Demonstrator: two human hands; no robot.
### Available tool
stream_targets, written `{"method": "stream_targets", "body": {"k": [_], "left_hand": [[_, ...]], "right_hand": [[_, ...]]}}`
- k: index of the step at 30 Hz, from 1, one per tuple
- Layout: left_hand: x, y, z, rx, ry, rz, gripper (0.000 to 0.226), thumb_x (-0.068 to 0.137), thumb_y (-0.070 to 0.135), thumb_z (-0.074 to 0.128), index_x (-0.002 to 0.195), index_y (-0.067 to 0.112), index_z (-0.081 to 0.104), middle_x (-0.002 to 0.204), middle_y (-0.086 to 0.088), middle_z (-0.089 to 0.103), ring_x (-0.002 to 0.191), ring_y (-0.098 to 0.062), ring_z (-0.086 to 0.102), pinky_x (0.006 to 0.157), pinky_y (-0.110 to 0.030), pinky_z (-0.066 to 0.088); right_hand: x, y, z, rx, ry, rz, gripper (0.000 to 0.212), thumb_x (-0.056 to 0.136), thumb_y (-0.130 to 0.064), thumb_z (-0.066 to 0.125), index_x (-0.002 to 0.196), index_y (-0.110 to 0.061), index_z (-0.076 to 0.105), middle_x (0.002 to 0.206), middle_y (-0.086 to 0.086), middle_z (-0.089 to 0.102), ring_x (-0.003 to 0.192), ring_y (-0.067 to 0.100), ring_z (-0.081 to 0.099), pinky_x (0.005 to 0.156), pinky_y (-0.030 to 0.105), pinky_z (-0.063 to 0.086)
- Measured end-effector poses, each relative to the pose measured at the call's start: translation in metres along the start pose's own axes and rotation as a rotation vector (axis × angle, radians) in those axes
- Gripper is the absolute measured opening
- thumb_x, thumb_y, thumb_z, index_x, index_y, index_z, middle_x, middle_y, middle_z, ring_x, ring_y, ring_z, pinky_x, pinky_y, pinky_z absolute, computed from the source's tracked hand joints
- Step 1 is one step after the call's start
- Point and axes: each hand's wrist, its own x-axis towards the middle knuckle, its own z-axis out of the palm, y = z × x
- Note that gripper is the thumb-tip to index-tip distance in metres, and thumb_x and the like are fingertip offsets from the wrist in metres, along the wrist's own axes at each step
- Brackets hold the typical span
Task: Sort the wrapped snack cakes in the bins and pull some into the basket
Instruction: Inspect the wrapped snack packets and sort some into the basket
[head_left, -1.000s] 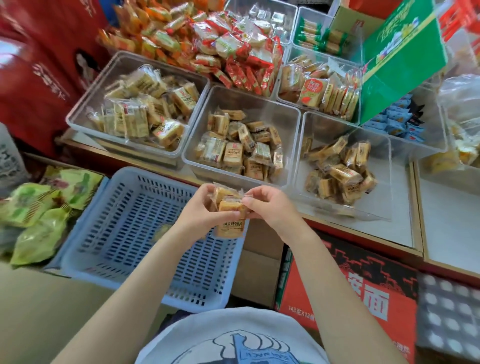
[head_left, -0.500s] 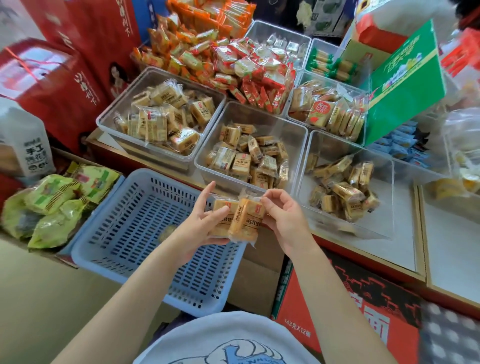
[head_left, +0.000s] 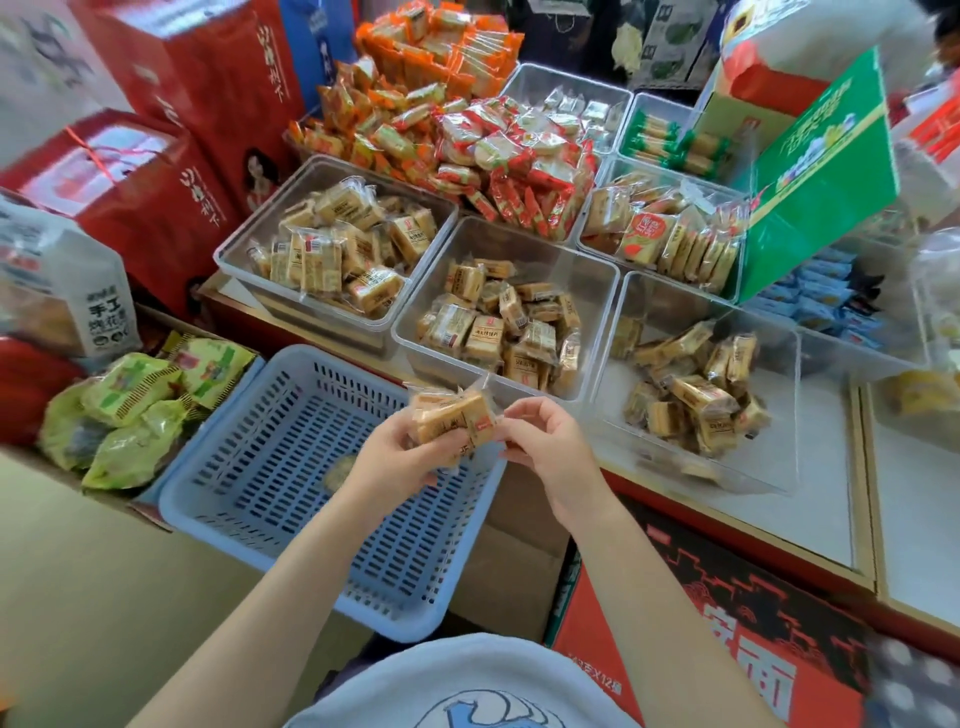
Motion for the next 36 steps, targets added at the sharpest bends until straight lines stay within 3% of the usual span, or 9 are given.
{"method": "stream_targets", "body": {"k": [3,6,10,15,19,22,31,33,36], "left_hand": [[0.004,-0.005,-0.021,0.35,-0.011,0.141,0.03,0.086,0.034,0.081,0.102,0.051,0.062,0.112,0.006,0.058,0.103,-0.007,0.059,0.088,-0.027,0.052],[0.005,-0.008,-0.037,0.409,-0.031,0.185,0.031,0.082,0.034,0.084,0.101,0.048,0.064,0.111,0.007,0.055,0.101,-0.004,0.055,0.075,-0.011,0.046],[0.01,-0.017,-0.06,0.25,-0.015,0.06,0.03,0.077,0.024,0.089,0.096,0.038,0.071,0.105,0.002,0.067,0.093,-0.011,0.065,0.072,-0.018,0.051],[0.012,-0.021,-0.087,0.053,-0.136,-0.073,0.032,0.087,0.035,0.08,0.116,0.03,0.069,0.097,0.002,0.079,0.083,-0.017,0.073,0.067,-0.028,0.055],[0.016,-0.026,-0.094,-0.147,-0.204,-0.164,0.042,0.086,0.048,0.073,0.122,0.028,0.067,0.104,-0.002,0.078,0.09,-0.018,0.073,0.076,-0.031,0.054],[0.023,-0.031,-0.091,-0.325,-0.052,-0.247,0.039,0.083,0.05,0.069,0.113,0.024,0.067,0.094,0.003,0.076,0.077,-0.012,0.071,0.067,-0.026,0.055],[0.045,-0.046,-0.091,-0.145,0.197,-0.263,0.013,0.096,0.019,0.072,0.108,0.023,0.067,0.115,-0.006,0.066,0.089,-0.018,0.066,0.062,-0.025,0.055],[0.048,-0.057,-0.096,-0.071,0.2,-0.265,0.028,0.1,0.007,0.06,0.109,0.033,0.066,0.124,-0.008,0.063,0.094,-0.021,0.067,0.063,-0.026,0.056],[0.05,-0.084,-0.102,-0.075,0.143,-0.309,0.064,0.102,0.002,0.056,0.144,0.049,0.044,0.13,-0.005,0.062,0.1,-0.022,0.07,0.068,-0.029,0.059]], "right_hand": [[0.003,-0.013,0.001,-0.209,-0.096,-0.097,0.012,0.095,-0.026,0.071,0.106,-0.026,0.069,0.107,0.003,0.072,0.102,0.016,0.068,0.089,0.034,0.058],[0.008,-0.023,0.013,-0.446,-0.184,-0.208,0.011,0.093,-0.022,0.074,0.1,-0.03,0.073,0.097,0.011,0.07,0.082,0.014,0.065,0.077,0.034,0.058],[0.017,-0.028,0.029,-0.556,-0.272,-0.207,0.013,0.091,-0.011,0.075,0.1,-0.02,0.076,0.089,0.01,0.073,0.07,0.01,0.065,0.07,0.026,0.057],[0.026,-0.027,0.044,-0.664,-0.363,-0.168,0.014,0.094,-0.008,0.071,0.104,-0.014,0.077,0.086,-0.001,0.073,0.074,0.009,0.068,0.079,0.03,0.061],[0.031,-0.029,0.06,-0.586,-0.331,-0.181,0.007,0.096,-0.007,0.068,0.097,-0.007,0.075,0.078,-0.001,0.069,0.069,0.007,0.063,0.071,0.023,0.056],[0.033,-0.028,0.07,-0.419,-0.341,-0.129,0.008,0.1,-0.006,0.062,0.1,-0.006,0.07,0.09,0.007,0.069,0.083,0.012,0.067,0.078,0.026,0.058],[0.044,-0.009,0.084,-0.41,-0.119,-0.05,0.006,0.1,-0.008,0.062,0.101,-0.007,0.068,0.085,0.007,0.074,0.076,0.011,0.074,0.078,0.03,0.063],[0.051,0.005,0.084,-0.444,-0.044,-0.017,0.007,0.1,-0.012,0.06,0.098,-0.013,0.067,0.087,0.005,0.075,0.075,0.011,0.075,0.082,0.035,0.063],[0.072,0.039,0.088,-0.581,0.037,0.044,0.011,0.101,-0.02,0.059,0.091,-0.022,0.064,0.108,0.005,0.068,0.079,0.009,0.072,0.075,0.033,0.06]]}}
